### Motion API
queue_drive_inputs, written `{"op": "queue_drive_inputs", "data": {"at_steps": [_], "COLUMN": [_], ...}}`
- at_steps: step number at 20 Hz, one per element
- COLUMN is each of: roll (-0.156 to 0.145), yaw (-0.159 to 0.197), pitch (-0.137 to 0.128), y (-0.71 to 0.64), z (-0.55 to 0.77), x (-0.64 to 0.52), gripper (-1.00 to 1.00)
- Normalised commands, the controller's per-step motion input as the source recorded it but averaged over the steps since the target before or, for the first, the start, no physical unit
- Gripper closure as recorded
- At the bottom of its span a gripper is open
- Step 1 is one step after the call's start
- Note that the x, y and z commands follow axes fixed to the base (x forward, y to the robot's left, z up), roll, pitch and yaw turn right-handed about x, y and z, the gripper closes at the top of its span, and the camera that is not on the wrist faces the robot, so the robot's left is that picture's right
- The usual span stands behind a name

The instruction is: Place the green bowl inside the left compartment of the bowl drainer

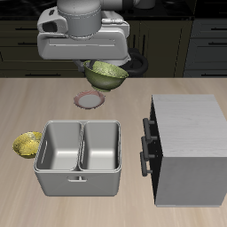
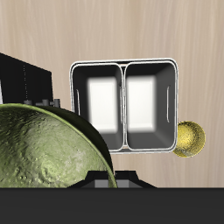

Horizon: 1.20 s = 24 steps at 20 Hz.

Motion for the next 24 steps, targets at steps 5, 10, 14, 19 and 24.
{"op": "queue_drive_inputs", "data": {"at_steps": [5, 10, 14, 19, 24], "roll": [0.060, 0.034, -0.003, 0.004, 0.000], "yaw": [-0.005, 0.013, -0.005, 0.003, -0.004], "pitch": [0.014, 0.023, 0.038, 0.037, 0.025], "y": [0.19, 0.08, -0.08, -0.06, -0.06], "z": [-0.09, -0.19, -0.31, -0.38, -0.28], "x": [0.16, 0.11, 0.12, 0.10, 0.06], "gripper": [1.00, 1.00, 1.00, 1.00, 1.00]}}
